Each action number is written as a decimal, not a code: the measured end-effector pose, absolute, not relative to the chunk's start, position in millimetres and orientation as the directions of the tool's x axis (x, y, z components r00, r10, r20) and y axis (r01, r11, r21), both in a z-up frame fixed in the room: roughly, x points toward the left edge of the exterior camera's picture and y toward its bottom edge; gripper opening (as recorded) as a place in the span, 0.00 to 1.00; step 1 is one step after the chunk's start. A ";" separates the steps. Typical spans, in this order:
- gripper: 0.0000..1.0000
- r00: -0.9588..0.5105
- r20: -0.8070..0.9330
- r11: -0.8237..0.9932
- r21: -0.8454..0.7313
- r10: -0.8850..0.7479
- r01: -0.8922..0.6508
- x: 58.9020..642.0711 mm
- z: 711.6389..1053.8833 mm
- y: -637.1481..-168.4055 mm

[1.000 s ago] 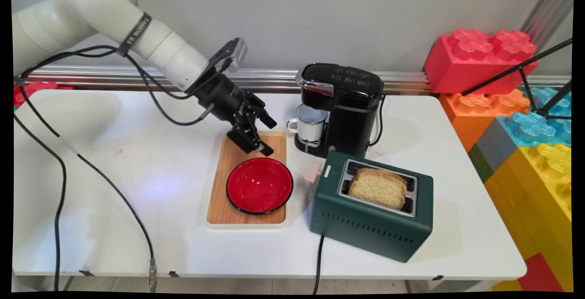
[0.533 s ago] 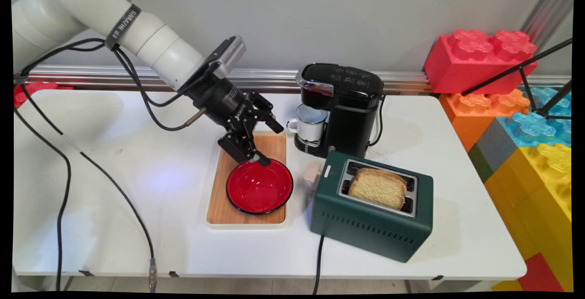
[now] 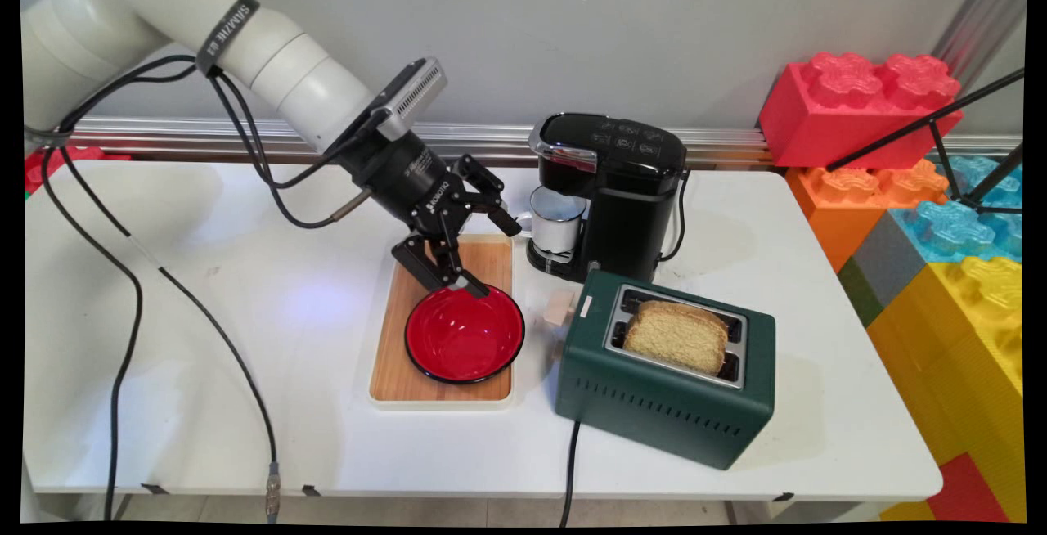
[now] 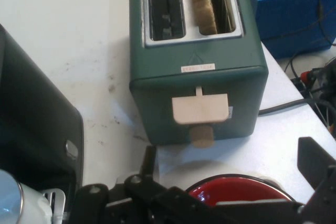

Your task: Press the toaster switch

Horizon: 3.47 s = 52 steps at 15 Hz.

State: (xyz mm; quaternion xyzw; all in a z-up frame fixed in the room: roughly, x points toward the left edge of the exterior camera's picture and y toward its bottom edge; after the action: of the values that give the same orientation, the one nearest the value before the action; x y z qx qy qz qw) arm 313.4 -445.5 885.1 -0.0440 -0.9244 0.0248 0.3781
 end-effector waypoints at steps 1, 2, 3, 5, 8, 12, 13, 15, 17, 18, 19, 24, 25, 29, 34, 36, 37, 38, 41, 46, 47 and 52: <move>1.00 -0.709 0.698 0.995 -0.077 0.102 0.067 313.2 885.0 -446.5; 1.00 -0.707 0.700 0.995 -0.075 0.103 0.071 312.9 884.8 -447.4; 1.00 -0.706 0.701 0.995 -0.070 0.102 0.074 312.8 884.5 -448.1; 0.00 -0.702 0.705 0.995 -0.061 0.099 0.078 312.9 884.0 -449.3; 0.00 -0.701 0.708 0.996 -0.043 0.085 0.076 313.5 882.2 -451.0; 0.00 -0.696 0.716 0.998 -0.006 0.046 0.061 315.5 876.9 -452.6; 0.00 -0.693 0.720 0.998 0.004 0.036 0.056 315.8 875.0 -453.2; 0.00 -0.679 0.734 0.999 0.023 0.009 0.039 315.6 870.0 -455.3; 0.00 -0.661 0.750 0.999 0.039 -0.015 0.022 314.9 864.2 -457.4; 0.00 -0.652 0.758 0.999 0.046 -0.026 0.014 314.4 860.6 -458.4; 0.00 -0.644 0.764 0.999 0.050 -0.033 0.008 314.0 857.3 -459.2; 0.00 -0.610 0.789 0.997 0.073 -0.067 -0.015 310.5 841.5 -461.7; 0.00 -0.603 0.794 0.997 0.077 -0.074 -0.020 309.3 838.5 -462.4; 0.00 -0.582 0.808 0.995 0.092 -0.091 -0.027 304.3 827.3 -465.3; 0.00 -0.572 0.813 0.993 0.110 -0.107 -0.030 300.7 813.0 -467.2; 0.00 -0.567 0.816 0.993 0.116 -0.114 -0.033 298.7 807.5 -468.1; 0.00 -0.564 0.817 0.992 0.119 -0.117 -0.034 297.4 804.7 -468.5; 0.00 -0.562 0.818 0.992 0.122 -0.120 -0.035 296.2 801.9 -468.8; 0.00 -0.556 0.821 0.991 0.127 -0.127 -0.038 293.4 796.0 -469.6; 0.00 -0.552 0.822 0.990 0.138 -0.137 -0.041 290.7 785.6 -469.8; 0.00 -0.552 0.822 0.989 0.139 -0.138 -0.042 290.3 784.2 -469.7; 0.00 -0.552 0.821 0.988 0.146 -0.146 -0.045 287.1 773.9 -469.5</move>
State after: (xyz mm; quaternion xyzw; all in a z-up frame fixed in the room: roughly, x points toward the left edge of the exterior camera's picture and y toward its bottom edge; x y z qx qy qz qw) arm 287.1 -469.5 773.9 0.0544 -0.8791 -0.0538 0.4704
